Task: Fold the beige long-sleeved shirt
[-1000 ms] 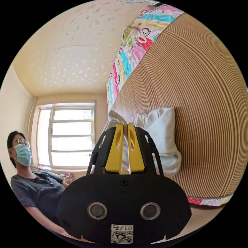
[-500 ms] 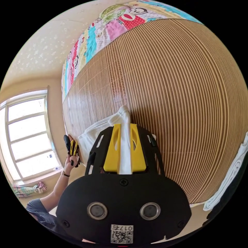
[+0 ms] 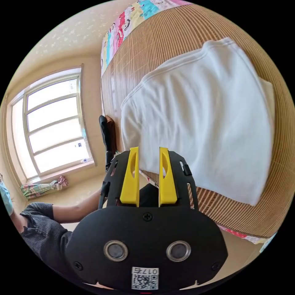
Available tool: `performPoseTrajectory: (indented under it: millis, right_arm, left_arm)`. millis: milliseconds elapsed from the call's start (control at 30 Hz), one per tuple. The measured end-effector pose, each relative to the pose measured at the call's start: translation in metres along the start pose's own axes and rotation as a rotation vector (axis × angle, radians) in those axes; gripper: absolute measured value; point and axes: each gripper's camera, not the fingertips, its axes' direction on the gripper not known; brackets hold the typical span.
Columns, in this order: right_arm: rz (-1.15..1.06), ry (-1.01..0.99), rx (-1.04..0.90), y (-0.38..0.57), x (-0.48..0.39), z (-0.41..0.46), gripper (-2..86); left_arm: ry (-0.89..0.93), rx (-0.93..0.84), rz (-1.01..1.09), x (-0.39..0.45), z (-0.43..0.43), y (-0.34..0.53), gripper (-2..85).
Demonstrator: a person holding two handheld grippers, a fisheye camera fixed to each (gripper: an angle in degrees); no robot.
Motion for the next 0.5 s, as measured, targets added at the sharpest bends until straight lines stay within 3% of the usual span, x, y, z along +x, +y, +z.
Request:
performPoseTrajectory:
  millis: [133,300,467,500]
  right_arm:
    - [-0.084,0.057,-0.137,-0.036,-0.054,0.039,15.1]
    - [-0.173,0.401,-0.400,-0.084,-0.129,0.102,21.6]
    - [-0.273,0.828,-0.584,-0.088,-0.159,0.141,15.0]
    - [-0.291,0.833,-0.571,-0.086,-0.163,0.133,12.4]
  left_arm:
    - [0.014,-0.055,-0.014,-0.017,0.024,0.003,13.6]
    - [0.005,-0.037,0.140,0.014,0.023,0.011,7.9]
    - [-0.198,0.011,0.275,0.068,0.029,0.027,6.3]
    - [-0.247,0.033,0.285,0.075,0.030,0.029,6.0]
